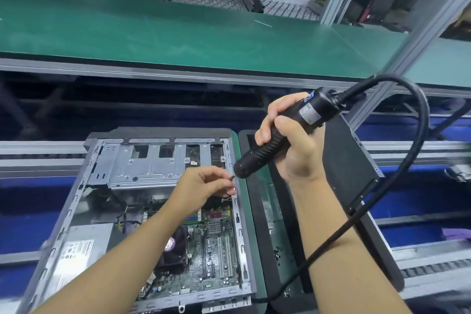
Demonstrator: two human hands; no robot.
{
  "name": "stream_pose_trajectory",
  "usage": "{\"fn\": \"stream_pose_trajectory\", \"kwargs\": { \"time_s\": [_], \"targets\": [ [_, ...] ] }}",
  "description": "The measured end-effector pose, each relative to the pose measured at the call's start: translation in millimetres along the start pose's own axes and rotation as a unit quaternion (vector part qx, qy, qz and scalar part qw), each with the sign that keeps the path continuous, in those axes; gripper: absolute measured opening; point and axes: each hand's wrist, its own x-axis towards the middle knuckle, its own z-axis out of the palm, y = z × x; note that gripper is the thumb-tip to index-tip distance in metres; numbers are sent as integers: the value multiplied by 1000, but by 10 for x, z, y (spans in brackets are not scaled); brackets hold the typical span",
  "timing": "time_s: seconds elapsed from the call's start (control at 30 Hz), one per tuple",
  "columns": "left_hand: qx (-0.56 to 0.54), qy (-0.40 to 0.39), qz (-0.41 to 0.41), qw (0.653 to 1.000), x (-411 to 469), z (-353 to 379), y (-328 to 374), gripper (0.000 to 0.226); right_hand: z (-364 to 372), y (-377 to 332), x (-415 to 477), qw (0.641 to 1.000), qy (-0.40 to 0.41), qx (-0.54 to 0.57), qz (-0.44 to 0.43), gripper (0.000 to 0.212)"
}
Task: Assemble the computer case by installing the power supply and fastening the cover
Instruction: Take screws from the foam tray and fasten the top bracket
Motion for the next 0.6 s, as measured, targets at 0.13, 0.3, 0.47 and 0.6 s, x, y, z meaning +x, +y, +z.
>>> {"fn": "stream_pose_trajectory", "kwargs": {
  "time_s": [0.13,0.3,0.47,0.6],
  "targets": [
    [13,14,6,1000,-34,0,-18,11,11,-12,-32,1000,-4,-3,-5,18],
    [123,28,48,991,-56,12,-32,24,10,-33,-60,1000,-15,-15,-12,17],
    [320,22,163,933,-98,59,-50,40,25,-15,-77,998,-43,-41,-19,19],
    [345,13,180,921,-123,52,-47,41,37,10,-64,998,-54,-29,-16,19]
  ]
}}
